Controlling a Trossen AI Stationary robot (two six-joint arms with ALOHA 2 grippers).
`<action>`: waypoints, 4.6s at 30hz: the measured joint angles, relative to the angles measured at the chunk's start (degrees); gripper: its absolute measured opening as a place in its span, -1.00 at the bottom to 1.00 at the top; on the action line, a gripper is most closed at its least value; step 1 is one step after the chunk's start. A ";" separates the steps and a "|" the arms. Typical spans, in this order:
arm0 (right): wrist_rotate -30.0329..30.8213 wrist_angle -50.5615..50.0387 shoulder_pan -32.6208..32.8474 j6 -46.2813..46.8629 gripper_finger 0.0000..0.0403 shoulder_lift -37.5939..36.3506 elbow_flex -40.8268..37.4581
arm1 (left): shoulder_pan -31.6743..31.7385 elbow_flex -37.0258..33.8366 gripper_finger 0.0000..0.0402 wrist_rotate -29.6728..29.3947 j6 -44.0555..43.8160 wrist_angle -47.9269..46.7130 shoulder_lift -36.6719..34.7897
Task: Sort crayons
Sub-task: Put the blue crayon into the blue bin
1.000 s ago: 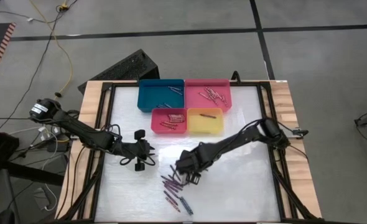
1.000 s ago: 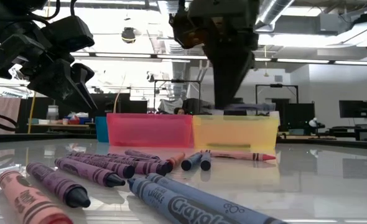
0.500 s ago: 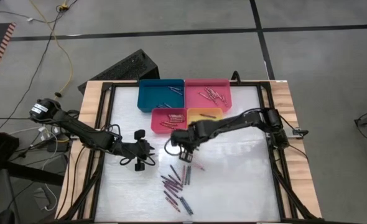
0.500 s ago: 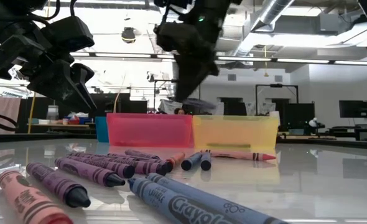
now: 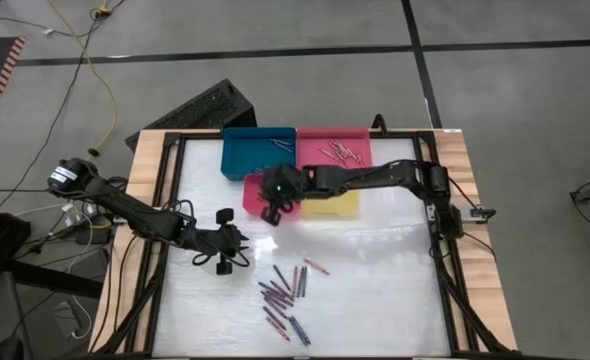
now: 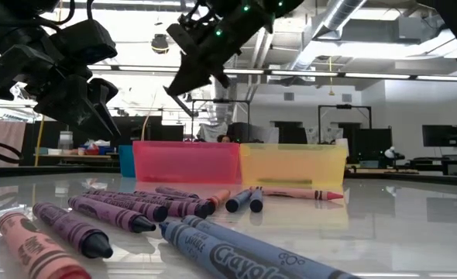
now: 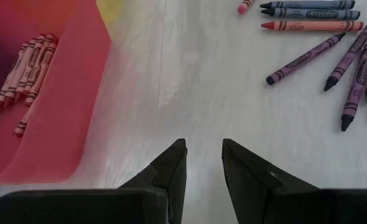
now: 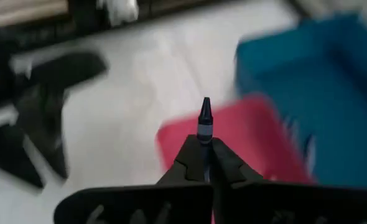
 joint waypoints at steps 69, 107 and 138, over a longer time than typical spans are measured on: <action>5.57 5.96 -19.17 -12.11 -0.70 9.43 0.10 | 0.02 0.00 -0.53 -2.84 -1.36 -3.50 0.00; -8.87 -27.76 27.88 -30.78 -0.70 4.88 7.33 | 0.02 0.00 -0.53 -3.31 -2.16 -2.26 -0.01; -5.83 -28.70 27.17 -35.78 -0.37 8.46 6.49 | 0.02 0.00 -0.53 -4.42 -2.86 -2.36 -0.02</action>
